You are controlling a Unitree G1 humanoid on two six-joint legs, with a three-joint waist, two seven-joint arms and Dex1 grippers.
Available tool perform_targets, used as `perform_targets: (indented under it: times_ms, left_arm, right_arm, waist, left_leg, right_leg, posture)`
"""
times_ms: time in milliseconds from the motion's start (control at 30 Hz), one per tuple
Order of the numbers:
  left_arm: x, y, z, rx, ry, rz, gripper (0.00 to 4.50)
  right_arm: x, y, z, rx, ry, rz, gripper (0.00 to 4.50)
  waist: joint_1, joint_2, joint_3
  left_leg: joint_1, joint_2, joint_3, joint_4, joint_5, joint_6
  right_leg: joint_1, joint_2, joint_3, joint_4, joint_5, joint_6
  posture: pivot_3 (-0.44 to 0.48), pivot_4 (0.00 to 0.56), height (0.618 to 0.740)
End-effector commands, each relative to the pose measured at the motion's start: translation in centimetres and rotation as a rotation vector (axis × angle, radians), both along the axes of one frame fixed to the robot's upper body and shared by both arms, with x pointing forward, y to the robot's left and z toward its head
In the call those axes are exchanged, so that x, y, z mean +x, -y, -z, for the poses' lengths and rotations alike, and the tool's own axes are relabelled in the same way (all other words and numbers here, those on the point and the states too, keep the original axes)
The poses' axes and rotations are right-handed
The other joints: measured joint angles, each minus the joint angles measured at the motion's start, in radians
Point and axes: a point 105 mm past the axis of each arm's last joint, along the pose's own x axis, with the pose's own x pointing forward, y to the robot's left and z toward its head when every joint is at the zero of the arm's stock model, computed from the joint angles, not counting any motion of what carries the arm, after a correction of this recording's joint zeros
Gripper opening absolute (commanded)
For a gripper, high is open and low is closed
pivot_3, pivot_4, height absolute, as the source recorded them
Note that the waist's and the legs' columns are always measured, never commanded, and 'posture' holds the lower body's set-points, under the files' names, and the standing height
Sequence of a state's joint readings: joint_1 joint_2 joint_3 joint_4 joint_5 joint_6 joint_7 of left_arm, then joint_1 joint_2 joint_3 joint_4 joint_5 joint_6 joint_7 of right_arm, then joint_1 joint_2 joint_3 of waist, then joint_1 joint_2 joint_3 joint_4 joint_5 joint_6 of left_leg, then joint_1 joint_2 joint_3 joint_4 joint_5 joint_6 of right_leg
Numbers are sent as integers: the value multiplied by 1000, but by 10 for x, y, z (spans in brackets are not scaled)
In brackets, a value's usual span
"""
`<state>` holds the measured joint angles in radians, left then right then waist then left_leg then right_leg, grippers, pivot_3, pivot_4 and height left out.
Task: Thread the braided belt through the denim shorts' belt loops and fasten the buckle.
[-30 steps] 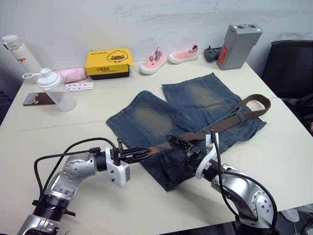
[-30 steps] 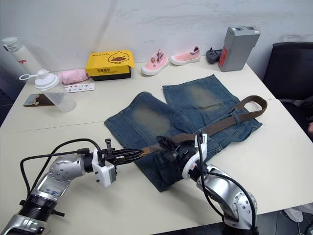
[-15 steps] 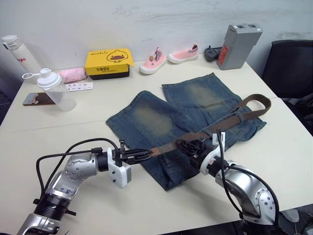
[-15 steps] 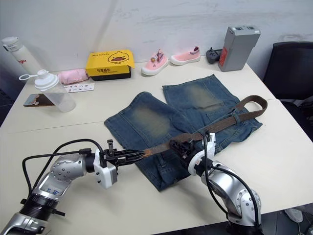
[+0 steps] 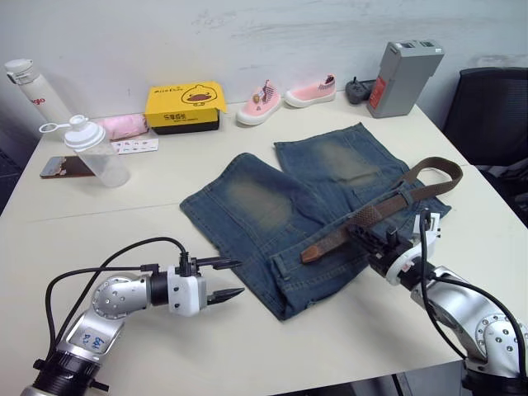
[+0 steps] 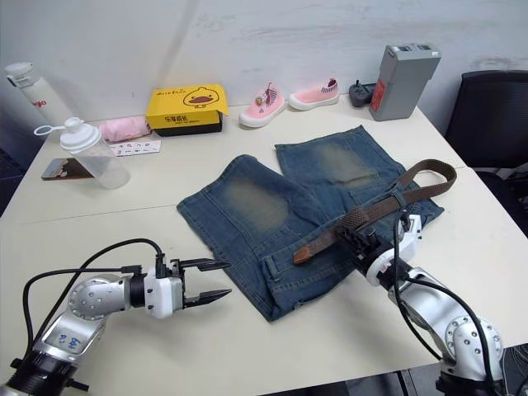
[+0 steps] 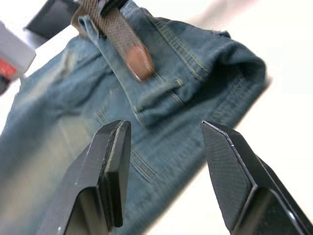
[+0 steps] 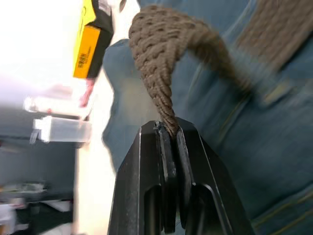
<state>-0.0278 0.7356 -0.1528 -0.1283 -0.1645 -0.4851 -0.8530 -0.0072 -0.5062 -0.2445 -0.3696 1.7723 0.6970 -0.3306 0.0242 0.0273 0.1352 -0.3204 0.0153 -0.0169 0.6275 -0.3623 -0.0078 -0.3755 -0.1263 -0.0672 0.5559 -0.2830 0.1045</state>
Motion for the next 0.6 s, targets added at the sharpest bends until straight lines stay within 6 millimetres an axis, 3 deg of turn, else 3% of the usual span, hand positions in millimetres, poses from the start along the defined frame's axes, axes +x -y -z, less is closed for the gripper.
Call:
perform_targets:
  times_ms: [33,300,467,600]
  left_arm:
    - [-2,-2,-13,-20,27,-7,2601]
    - [0,1,-16,-26,37,-22,2601]
    - [-1,1,-13,-2,48,-4,2601]
    - [-1,-3,-1,131,176,63,2601]
  right_arm:
    - [1,-1,9,-79,27,-20,0]
    - [-7,-56,20,-114,72,-174,0]
    - [-5,-73,21,-111,77,-192,0]
    - [-9,-88,27,-97,38,-242,0]
  waist:
    - [1,0,0]
    - [0,0,0]
    - [-1,1,0]
    - [-2,1,0]
  left_leg:
    - [0,0,0,0,0,0]
    - [0,1,0,0,0,-1]
    - [0,2,0,0,0,-1]
    - [1,1,-2,0,0,-1]
  right_leg:
    - [0,0,0,0,0,0]
    - [-1,8,-6,0,1,2]
    - [-1,5,-4,0,0,0]
    - [-2,0,-3,0,0,0]
  posture:
    - [0,150,739]
    - [0,150,739]
    - [0,150,739]
    - [0,150,739]
